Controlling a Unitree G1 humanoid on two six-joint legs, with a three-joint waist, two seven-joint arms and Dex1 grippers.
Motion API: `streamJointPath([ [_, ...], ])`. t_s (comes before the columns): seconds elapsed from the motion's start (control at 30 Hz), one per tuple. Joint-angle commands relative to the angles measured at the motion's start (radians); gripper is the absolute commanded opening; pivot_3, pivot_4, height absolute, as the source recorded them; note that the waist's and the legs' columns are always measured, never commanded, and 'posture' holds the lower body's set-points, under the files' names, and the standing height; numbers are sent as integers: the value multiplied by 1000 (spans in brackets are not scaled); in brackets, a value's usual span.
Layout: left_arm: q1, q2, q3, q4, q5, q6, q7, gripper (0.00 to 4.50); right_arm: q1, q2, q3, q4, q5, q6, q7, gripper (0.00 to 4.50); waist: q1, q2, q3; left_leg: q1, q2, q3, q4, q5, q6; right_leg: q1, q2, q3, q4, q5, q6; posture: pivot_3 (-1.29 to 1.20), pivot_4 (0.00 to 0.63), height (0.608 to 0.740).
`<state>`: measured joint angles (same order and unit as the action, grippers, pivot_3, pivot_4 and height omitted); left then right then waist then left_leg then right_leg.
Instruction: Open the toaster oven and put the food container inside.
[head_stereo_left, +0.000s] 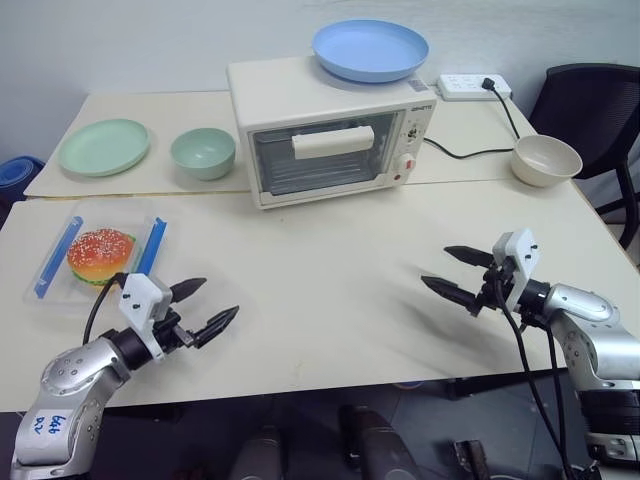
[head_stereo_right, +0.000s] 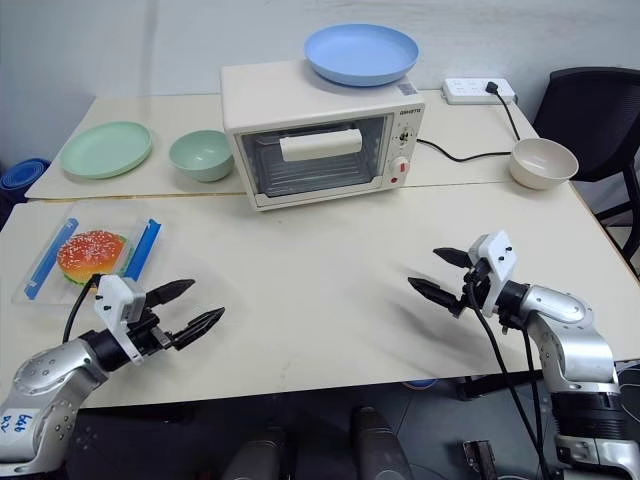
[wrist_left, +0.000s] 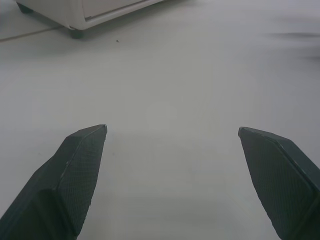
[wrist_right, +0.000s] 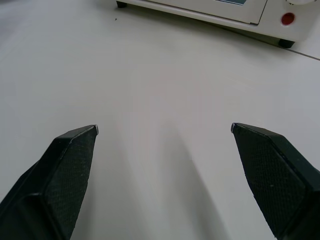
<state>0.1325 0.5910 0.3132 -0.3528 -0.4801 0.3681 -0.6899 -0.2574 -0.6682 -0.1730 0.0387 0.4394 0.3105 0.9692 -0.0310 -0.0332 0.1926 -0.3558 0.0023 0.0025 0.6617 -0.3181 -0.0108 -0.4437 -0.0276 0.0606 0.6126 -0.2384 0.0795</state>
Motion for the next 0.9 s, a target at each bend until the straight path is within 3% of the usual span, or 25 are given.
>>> streamJointPath([
  [0.03, -14, 2, 4, -44, -17, 4, 8, 4500, -8, -15, -25, -28, 2, -19, -7, 4461, 0, 0, 0, 0, 0, 0, 0, 0, 0, 0, 0, 0, 0, 0, 0, 0, 150, 740],
  [0.63, -38, -23, -41, -77, -58, 94, 35, 4500, -77, 21, 30, -15, -5, 7, -1, 4461, -1, 0, 0, 0, 0, 0, 0, 0, 0, 0, 0, 0, 0, 0, 0, 0, 150, 740],
  [0.9, -121, -23, -78, -123, -108, 140, 34, 4500, -318, 125, 86, 127, -15, 25, -17, 4461, -3, 0, 0, 0, 0, 0, 0, 0, 0, 0, 0, 0, 1, 0, 0, 0, 150, 740],
])
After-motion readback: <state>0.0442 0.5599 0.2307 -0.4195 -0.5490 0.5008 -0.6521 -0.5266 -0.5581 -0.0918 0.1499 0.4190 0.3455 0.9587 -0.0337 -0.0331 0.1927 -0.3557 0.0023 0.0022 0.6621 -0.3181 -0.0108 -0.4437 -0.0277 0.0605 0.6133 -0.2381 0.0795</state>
